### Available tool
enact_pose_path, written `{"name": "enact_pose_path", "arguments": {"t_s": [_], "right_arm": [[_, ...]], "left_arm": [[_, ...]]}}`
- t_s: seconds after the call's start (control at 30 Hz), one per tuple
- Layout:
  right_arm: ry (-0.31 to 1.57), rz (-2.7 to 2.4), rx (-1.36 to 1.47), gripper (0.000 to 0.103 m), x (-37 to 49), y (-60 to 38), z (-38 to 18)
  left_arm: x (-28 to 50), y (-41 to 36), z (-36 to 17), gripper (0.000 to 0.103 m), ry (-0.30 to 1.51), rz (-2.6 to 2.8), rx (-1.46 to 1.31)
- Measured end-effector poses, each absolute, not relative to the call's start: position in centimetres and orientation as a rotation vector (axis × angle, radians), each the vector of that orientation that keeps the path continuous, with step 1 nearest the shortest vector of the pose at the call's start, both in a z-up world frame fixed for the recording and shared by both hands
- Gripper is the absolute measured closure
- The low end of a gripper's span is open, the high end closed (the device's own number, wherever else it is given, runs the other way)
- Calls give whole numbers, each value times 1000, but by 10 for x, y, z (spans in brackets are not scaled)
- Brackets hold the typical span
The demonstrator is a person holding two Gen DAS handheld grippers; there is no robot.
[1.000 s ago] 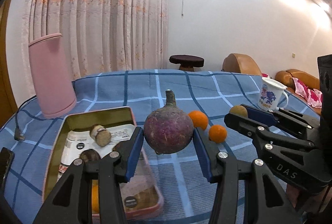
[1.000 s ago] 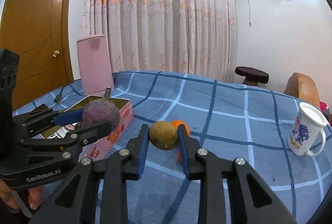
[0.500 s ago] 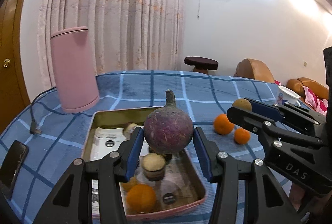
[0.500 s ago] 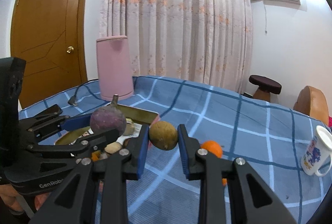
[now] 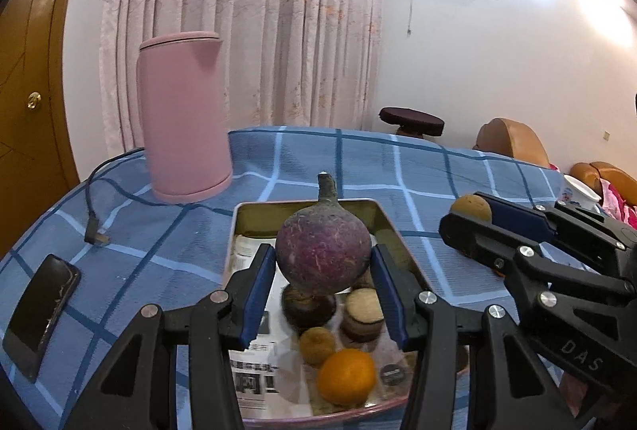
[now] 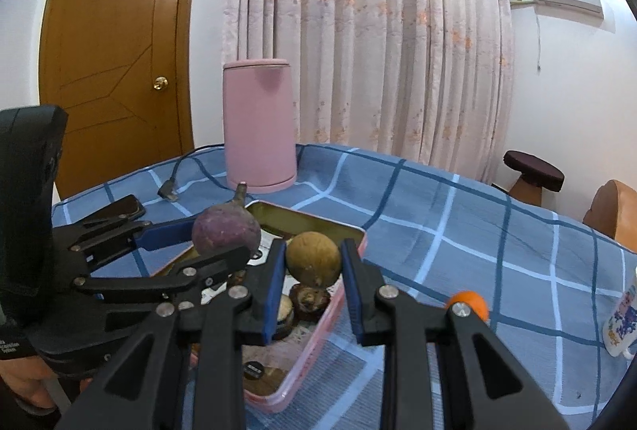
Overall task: Organize fruits
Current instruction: 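Carry the purple root and brown fruit over the tin box with both tools, then open both tools to release the root and fruit into the tin, then grasp an orange with the left tool while the right tool grasps another orange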
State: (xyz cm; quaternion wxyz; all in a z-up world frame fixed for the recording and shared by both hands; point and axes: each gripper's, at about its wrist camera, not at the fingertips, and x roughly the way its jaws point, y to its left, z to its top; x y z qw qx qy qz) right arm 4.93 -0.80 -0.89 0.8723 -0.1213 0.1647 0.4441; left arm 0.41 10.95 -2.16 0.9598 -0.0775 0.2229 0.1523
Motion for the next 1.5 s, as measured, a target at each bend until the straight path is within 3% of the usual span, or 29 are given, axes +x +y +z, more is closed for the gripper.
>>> {"name": "enact_pose_path", "arguments": {"t_s": [0.8,0.9,0.97,1.1,1.17,1.5], "right_arm": [[511,988,-320,72,56,24,-48],[517,993,-310,66,57,24,-49],[515,978,-295,52,60,19,-48],[491,959,-258,38,62,1,-41],[458,926,-263,32,63,-15,-36],[505,674,-203,30,120,-96,-35]], "left_arm": [[9,133,-41,51,542,358,-160],[6,136,-40,51,531,360,-176],[4,135,-38,51,519,360,-177],[4,131,-33,36,501,340,-192],[5,122,-31,34,493,327,-174],[26,70,-25,33,508,244,-85]]}}
